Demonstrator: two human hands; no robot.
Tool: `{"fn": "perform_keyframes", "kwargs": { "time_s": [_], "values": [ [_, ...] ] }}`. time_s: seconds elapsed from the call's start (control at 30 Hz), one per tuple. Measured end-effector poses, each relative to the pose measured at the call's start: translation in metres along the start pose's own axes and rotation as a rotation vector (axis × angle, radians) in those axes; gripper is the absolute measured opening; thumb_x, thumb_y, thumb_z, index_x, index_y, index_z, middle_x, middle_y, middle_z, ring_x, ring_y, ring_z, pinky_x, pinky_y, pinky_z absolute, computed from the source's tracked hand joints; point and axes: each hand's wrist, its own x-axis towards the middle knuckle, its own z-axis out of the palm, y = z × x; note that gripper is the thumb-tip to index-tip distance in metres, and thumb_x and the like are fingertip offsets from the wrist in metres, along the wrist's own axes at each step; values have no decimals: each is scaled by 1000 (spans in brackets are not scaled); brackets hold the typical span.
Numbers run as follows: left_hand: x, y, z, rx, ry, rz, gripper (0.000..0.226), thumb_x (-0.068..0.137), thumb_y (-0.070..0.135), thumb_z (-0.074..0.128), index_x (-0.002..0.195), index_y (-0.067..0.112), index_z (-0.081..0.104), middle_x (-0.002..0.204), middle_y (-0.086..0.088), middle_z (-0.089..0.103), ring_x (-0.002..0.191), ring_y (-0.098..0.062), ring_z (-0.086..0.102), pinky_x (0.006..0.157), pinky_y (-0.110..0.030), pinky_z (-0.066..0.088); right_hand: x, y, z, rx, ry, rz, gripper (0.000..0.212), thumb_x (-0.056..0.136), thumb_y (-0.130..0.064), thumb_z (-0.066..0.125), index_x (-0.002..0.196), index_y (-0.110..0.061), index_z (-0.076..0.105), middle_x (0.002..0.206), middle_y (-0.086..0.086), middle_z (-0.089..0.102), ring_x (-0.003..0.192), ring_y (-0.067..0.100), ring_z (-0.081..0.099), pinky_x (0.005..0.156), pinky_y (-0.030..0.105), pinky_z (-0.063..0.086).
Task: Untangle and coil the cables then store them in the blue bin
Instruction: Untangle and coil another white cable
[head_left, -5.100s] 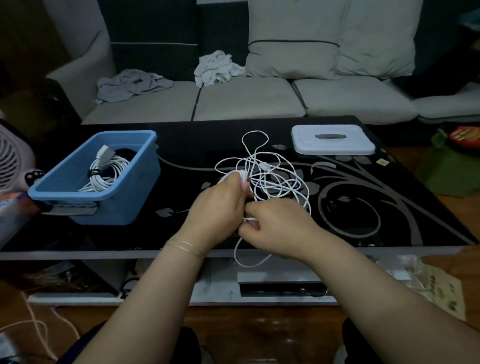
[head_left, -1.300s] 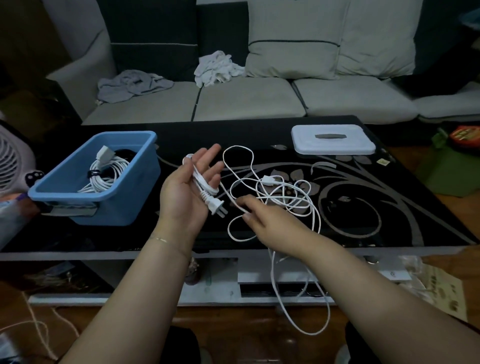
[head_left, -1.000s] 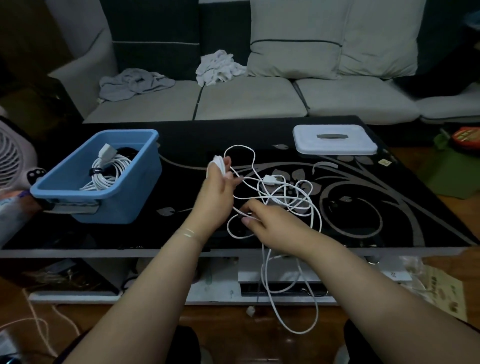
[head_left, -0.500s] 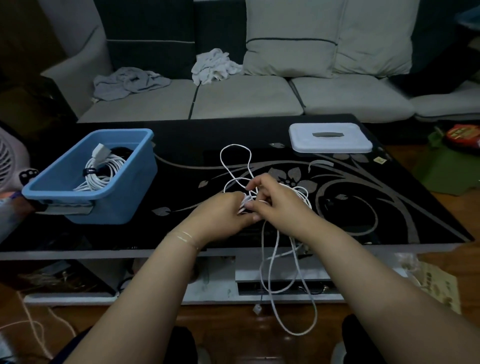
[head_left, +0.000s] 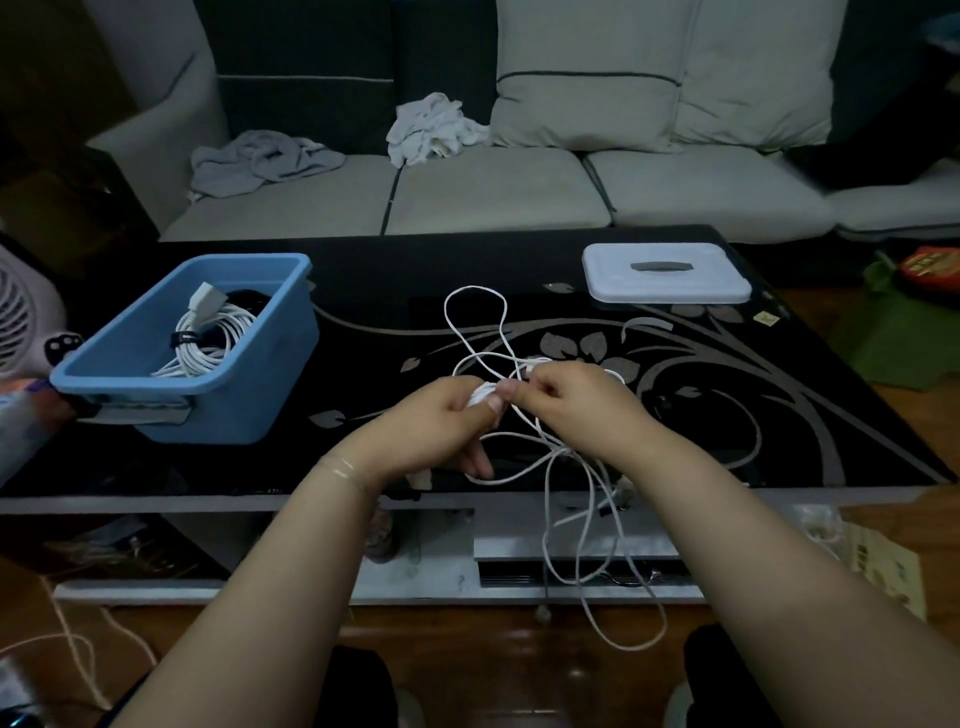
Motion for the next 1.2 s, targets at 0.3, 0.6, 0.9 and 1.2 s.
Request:
{"fn": "perform_keyframes", "kwargs": {
  "time_s": [0.3, 0.6, 0.9, 1.2],
  "values": [
    [-3, 8, -2, -663, -98, 128, 34, 99, 33, 41, 85, 4, 51, 47, 0, 52, 32, -5, 26, 39, -17, 16, 15, 10, 5, 737, -10, 0, 28, 88, -40, 59, 70, -19, 54, 55, -6, 41, 45, 5, 33, 45, 20, 30],
    [1, 14, -7, -1169, 244, 135, 40, 102, 38, 28, 91, 7, 50, 100, -11, 74, 36, -1, 38, 40, -9, 35, 14, 19, 25, 381, -18, 63, 25, 93, -41, 55, 75, -25, 49, 64, -2, 56, 57, 18, 52, 62, 34, 47],
    [1, 5, -26, -1373, 497, 151, 31, 104, 28, 34, 88, 8, 50, 122, -25, 63, 78, -19, 72, 68, -22, 58, 4, 13, 36, 61, -157, -108, 7, 97, -37, 47, 103, -36, 50, 73, -12, 56, 77, 17, 58, 69, 32, 47],
    [21, 1, -5, -625, 706, 93, 23, 106, 17, 31, 123, 7, 42, 121, -5, 54, 72, -10, 72, 64, -19, 56, -4, -1, 35, -151, -140, -238, 36, 101, -42, 36, 137, -40, 41, 123, 0, 64, 112, 24, 57, 81, 32, 43]
  ]
}}
